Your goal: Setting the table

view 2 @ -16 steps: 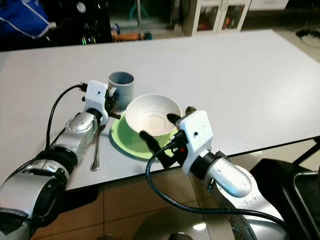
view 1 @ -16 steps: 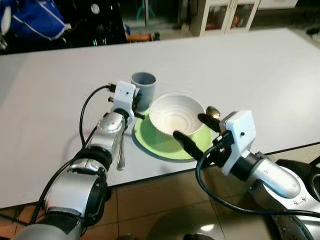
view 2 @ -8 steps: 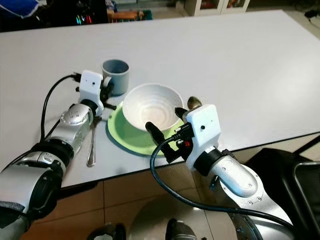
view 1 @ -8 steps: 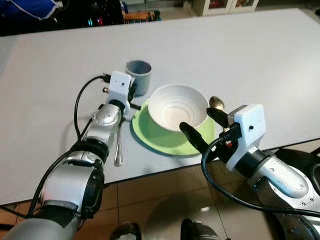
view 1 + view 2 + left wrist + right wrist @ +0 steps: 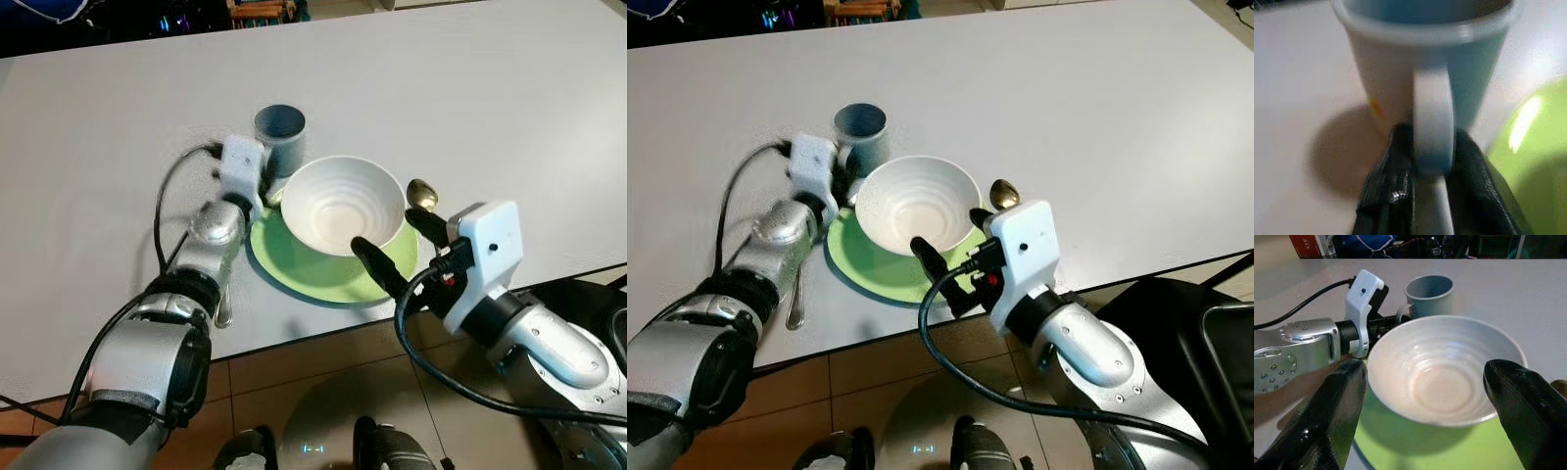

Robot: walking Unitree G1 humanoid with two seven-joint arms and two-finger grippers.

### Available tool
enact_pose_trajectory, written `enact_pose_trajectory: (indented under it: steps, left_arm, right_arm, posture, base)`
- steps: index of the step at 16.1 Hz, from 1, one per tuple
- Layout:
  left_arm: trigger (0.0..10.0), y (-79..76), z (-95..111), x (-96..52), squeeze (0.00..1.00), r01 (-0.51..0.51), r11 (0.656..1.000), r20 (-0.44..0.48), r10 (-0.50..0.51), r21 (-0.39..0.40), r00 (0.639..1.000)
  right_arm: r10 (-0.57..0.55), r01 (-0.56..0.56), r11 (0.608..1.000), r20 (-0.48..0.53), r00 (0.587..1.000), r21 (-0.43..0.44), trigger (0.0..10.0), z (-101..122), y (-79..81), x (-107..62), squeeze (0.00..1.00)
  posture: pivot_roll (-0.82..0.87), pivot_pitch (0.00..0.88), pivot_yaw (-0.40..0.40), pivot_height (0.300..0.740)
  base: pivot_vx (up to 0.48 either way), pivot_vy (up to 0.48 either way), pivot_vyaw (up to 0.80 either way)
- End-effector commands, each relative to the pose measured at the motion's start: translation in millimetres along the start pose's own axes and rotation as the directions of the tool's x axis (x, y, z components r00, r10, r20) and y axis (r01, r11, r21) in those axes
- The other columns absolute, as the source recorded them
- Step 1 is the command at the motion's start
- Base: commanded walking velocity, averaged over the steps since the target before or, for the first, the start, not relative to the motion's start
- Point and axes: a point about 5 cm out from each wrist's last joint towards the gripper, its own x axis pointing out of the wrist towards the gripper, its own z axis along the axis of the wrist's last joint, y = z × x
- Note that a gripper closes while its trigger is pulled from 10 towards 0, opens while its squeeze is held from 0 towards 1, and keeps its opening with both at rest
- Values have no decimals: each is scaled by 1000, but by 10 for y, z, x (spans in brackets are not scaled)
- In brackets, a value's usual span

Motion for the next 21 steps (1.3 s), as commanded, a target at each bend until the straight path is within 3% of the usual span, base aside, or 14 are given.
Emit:
enact_pose_trajectory:
  steps: [1,5,10,15,16,17,21]
  left_arm:
    - [10000,-20,-191,-53,1000,7,1000,-86,-5,16,996]
    - [10000,31,-171,-57,1000,-7,1000,-78,6,-2,997]
    - [10000,101,-8,-22,1000,-26,999,-5,26,-26,1000]
    - [10000,117,105,6,1000,-22,992,52,29,-127,998]
    - [10000,110,121,10,898,-13,991,62,22,-136,998]
    - [10000,94,165,22,0,7,989,85,6,-150,996]
    - [10000,118,245,34,0,16,987,119,3,-157,993]
  right_arm:
    - [0,0,1000,-7,1000,0,10000,3,14,-20,0]
    - [3,-3,1000,2,1000,4,10000,5,4,11,0]
    - [1,-1,1000,27,1000,-9,10000,37,-39,75,0]
    - [13,-11,1000,45,999,-25,10000,50,-77,172,0]
    - [13,-12,1000,49,999,-27,10000,56,-81,181,0]
    - [14,-12,999,58,998,-35,10000,67,-104,217,0]
    - [20,-16,999,81,996,-49,10000,88,-141,290,0]
  posture:
    - [-195,233,31,740]
    - [-187,211,34,740]
    - [-180,175,40,740]
    - [-165,129,39,740]
    - [-162,121,39,740]
    - [-156,104,39,740]
    - [-147,71,38,740]
  base:
    - [0,0,0]
    - [0,0,0]
    - [0,0,0]
    - [0,0,0]
    - [0,0,0]
    - [0,0,0]
    - [0,0,0]
